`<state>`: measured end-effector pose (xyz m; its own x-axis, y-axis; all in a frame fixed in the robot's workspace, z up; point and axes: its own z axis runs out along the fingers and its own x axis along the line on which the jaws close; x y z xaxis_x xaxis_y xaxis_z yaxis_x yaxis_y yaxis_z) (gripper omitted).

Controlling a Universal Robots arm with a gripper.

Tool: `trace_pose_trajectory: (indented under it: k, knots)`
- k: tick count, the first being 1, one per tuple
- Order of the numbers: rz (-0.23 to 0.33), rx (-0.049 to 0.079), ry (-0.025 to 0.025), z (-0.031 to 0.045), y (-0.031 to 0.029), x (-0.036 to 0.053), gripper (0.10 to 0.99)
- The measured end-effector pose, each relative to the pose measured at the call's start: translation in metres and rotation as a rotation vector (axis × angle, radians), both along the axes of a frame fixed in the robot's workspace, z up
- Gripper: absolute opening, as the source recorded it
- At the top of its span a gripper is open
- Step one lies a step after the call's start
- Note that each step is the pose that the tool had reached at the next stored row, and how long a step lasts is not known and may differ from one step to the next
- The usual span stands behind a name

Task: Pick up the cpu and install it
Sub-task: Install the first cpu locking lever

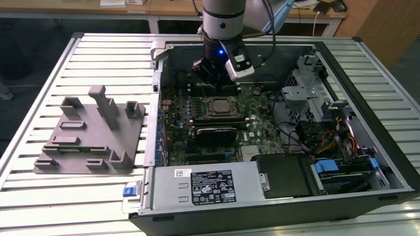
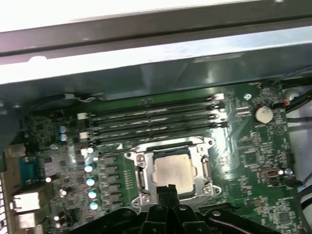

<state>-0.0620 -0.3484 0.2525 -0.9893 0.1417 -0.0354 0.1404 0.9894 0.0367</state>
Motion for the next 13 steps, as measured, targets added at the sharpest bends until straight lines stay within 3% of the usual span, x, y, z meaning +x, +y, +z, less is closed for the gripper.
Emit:
trace_pose_trajectory:
  k: [13]
  knots:
    - [0.0, 0.0, 0.0, -0.0002, 0.0, -0.0307, 0.106]
